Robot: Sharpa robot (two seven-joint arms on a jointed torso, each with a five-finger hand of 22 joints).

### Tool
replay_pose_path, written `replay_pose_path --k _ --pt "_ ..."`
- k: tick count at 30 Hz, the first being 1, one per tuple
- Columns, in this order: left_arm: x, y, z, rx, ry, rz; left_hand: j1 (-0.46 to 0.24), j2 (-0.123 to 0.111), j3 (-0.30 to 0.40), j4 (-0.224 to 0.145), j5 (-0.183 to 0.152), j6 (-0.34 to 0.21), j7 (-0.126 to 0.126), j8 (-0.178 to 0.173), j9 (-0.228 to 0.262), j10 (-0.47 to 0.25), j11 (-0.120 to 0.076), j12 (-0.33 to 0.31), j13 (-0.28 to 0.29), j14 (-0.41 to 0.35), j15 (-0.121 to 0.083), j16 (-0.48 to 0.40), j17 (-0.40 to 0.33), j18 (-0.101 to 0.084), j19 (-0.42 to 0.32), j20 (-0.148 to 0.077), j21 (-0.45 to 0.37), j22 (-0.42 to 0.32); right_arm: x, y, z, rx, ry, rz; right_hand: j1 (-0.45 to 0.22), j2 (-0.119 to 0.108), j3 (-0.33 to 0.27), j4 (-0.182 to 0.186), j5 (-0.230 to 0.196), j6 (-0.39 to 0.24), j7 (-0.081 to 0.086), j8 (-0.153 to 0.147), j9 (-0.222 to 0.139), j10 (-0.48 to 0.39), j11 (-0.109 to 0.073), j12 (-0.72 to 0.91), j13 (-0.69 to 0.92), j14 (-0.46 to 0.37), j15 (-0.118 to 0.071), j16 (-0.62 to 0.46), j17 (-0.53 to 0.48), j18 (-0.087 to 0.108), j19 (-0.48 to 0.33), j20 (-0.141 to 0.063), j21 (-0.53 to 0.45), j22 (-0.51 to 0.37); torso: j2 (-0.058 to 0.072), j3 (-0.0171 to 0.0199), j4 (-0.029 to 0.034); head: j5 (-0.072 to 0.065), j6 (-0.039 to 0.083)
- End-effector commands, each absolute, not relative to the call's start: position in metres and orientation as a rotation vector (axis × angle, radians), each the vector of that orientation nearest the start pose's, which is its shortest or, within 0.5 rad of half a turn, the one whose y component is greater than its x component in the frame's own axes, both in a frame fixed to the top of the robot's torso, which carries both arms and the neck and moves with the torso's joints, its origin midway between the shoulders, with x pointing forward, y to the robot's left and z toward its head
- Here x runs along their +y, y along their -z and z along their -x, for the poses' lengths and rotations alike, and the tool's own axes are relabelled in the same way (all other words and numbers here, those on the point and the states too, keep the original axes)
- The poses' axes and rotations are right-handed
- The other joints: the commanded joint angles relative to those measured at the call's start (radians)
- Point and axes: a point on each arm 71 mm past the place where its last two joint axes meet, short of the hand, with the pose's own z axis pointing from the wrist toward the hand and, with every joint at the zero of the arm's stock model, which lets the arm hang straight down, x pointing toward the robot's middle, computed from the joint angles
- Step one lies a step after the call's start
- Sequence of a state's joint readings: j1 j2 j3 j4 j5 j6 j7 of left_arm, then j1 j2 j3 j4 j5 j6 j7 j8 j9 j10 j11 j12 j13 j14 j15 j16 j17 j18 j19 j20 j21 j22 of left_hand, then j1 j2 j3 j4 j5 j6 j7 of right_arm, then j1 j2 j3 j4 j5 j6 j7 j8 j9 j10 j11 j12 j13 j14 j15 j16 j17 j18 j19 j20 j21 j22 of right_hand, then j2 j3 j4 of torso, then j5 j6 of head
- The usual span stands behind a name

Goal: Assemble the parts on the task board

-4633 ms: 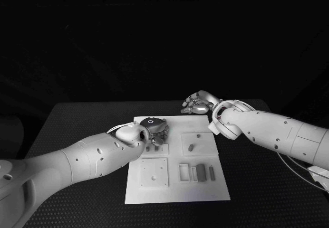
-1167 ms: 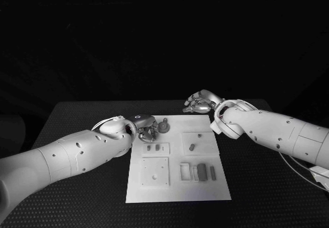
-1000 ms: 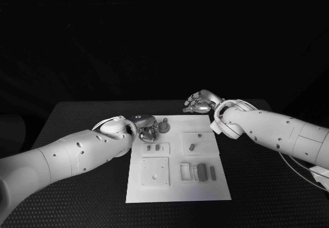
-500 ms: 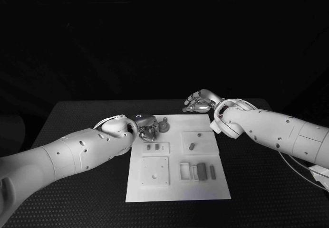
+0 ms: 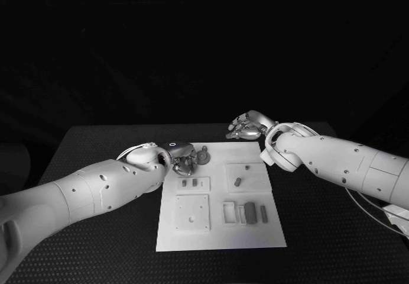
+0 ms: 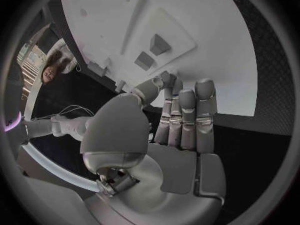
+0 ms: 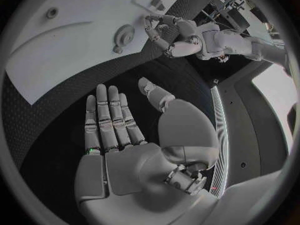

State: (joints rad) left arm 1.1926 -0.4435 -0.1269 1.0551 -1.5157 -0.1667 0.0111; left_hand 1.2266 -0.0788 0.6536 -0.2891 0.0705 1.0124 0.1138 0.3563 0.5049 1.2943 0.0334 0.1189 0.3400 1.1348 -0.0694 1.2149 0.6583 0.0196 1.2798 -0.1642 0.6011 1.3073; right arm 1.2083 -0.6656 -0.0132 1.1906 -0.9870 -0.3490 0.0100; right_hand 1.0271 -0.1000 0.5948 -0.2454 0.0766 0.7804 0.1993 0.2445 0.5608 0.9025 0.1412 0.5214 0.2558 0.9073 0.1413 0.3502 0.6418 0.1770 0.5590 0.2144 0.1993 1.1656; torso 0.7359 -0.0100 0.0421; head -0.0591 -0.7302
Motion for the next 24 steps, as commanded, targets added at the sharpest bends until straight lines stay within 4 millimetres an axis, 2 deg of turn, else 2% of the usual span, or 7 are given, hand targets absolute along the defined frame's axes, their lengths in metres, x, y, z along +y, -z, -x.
replay_pose_path --k 1,8,12,15,17,24 --pt "0.1187 0.2647 -0.5305 1.892 0.582 -0.42 0.017 0.028 0.005 -0.001 0.001 0.01 -0.001 -0.002 0.002 0.023 0.003 0.002 0.032 0.005 -0.005 0.006 0.001 0.102 -0.004 -0.006 0.004 0.023 -0.2131 0.1915 -0.5493 1.662 -0.807 -0.322 0.008 -0.002 -0.004 0.001 0.003 -0.009 0.013 0.001 -0.001 -0.003 0.006 -0.006 -0.002 -0.003 0.004 -0.005 0.001 -0.015 -0.009 0.0 -0.005 0.002 -0.001 0.0005 0.0002 -0.001 0.0" --pt "0.1215 0.2635 -0.5305 1.886 0.605 -0.379 0.012 0.023 0.003 -0.001 0.001 -0.001 0.005 -0.011 0.001 0.014 0.007 -0.007 0.035 -0.01 -0.001 0.001 0.002 0.099 -0.015 -0.004 0.002 0.023 -0.2138 0.1915 -0.5492 1.662 -0.805 -0.323 0.008 -0.002 -0.005 0.001 0.003 -0.009 0.013 0.001 -0.002 -0.003 0.006 -0.006 -0.002 -0.003 0.004 -0.006 0.002 -0.015 -0.01 0.0 -0.005 0.003 -0.001 0.0002 0.0012 -0.003 0.001" --pt "0.1219 0.2631 -0.5308 1.888 0.615 -0.355 0.009 0.012 -0.001 -0.001 0.001 -0.021 0.014 -0.024 -0.001 -0.005 0.014 -0.02 0.037 -0.025 0.006 -0.006 0.002 0.097 -0.029 0.001 -0.001 0.023 -0.214 0.1914 -0.5493 1.66 -0.805 -0.324 0.008 -0.003 -0.005 0.0 0.003 -0.01 0.013 0.001 -0.002 -0.004 0.007 -0.006 -0.003 -0.004 0.005 -0.007 0.002 -0.015 -0.011 0.0 -0.006 0.004 -0.001 -0.0002 0.0018 -0.003 0.001" --pt "0.1224 0.263 -0.531 1.886 0.613 -0.352 0.003 -0.007 -0.011 -0.001 0.0 -0.093 0.039 -0.064 -0.015 -0.035 0.026 -0.038 0.035 -0.034 0.017 -0.007 0.004 0.099 -0.035 0.009 -0.001 0.023 -0.2141 0.1915 -0.5494 1.661 -0.804 -0.324 0.008 -0.003 -0.005 0.0 0.003 -0.01 0.014 0.001 -0.002 -0.005 0.007 -0.006 -0.004 -0.005 0.005 -0.008 0.002 -0.016 -0.012 0.0 -0.007 0.006 -0.001 -0.0008 0.0009 -0.003 0.002" --pt "0.1232 0.2628 -0.5313 1.883 0.611 -0.349 0.005 -0.015 -0.016 -0.001 -0.002 -0.122 0.034 -0.078 -0.019 -0.052 0.033 -0.047 0.035 -0.036 0.023 -0.005 0.006 0.104 -0.037 0.015 0.001 0.024 -0.214 0.1917 -0.5494 1.664 -0.804 -0.324 0.009 -0.003 -0.005 0.0 0.003 -0.01 0.014 0.001 -0.002 -0.006 0.007 -0.006 -0.005 -0.006 0.006 -0.009 0.002 -0.016 -0.013 0.0 -0.008 0.006 -0.001 -0.0009 0.0009 -0.003 0.002" --pt "0.1259 0.2626 -0.5322 1.878 0.603 -0.341 0.002 -0.026 -0.027 0.001 -0.004 -0.164 0.042 -0.093 -0.02 -0.095 0.048 -0.054 0.034 -0.04 0.038 -0.002 0.009 0.118 -0.04 0.03 0.006 0.023 -0.2142 0.1917 -0.5494 1.665 -0.804 -0.324 0.008 -0.004 -0.006 0.001 0.003 -0.01 0.014 0.001 -0.003 -0.006 0.008 -0.006 -0.006 -0.006 0.006 -0.01 0.003 -0.017 -0.015 0.0 -0.009 0.008 0.0 -0.0009 0.0013 -0.004 0.002"
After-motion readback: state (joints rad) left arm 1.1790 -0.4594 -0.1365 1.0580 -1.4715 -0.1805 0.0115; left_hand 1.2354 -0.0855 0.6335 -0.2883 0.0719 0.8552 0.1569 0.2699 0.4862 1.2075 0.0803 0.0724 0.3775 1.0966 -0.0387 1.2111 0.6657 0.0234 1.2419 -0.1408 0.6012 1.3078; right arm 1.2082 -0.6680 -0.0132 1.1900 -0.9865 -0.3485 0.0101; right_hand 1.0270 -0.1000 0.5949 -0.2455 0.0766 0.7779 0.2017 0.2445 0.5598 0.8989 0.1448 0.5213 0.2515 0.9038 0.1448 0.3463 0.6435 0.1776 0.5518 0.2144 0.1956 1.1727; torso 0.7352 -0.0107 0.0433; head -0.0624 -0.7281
